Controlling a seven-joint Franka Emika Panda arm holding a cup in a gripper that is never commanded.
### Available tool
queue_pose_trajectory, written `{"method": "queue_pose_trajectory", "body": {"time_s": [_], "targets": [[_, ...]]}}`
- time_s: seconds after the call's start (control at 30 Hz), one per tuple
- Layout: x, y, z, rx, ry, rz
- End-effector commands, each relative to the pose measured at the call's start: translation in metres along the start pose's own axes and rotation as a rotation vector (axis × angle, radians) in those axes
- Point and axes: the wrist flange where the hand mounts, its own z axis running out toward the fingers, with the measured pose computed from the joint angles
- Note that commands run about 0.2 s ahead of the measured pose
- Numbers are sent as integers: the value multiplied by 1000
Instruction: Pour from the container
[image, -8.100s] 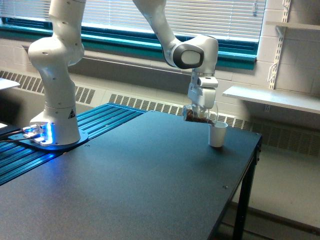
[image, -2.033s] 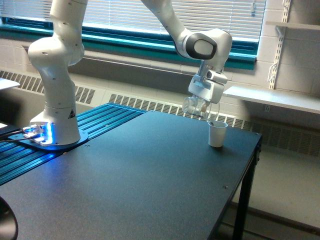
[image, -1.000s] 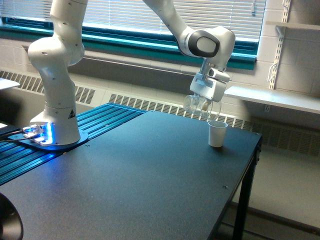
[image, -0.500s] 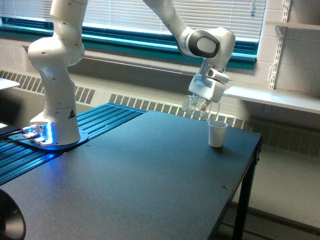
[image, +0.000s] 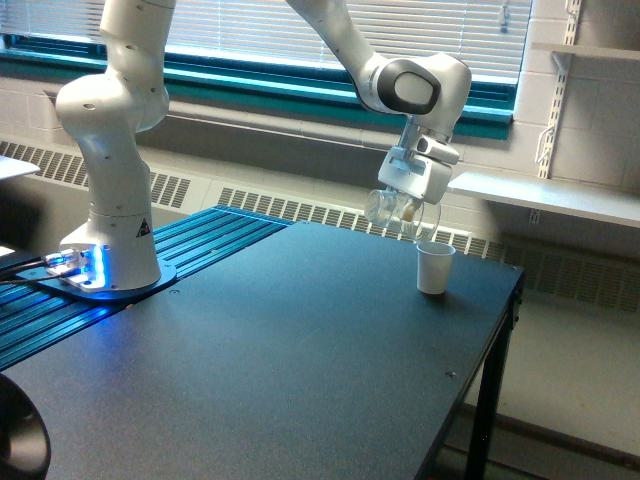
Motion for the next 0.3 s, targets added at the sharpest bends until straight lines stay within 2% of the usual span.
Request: {"method": "queue_pose_trajectory", "body": {"time_s": [0.03, 0.2, 0.3], "targets": [[1, -3, -4, 22, 16, -7], [1, -6, -9, 49, 34, -15], [3, -2, -6, 33, 65, -16]]}}
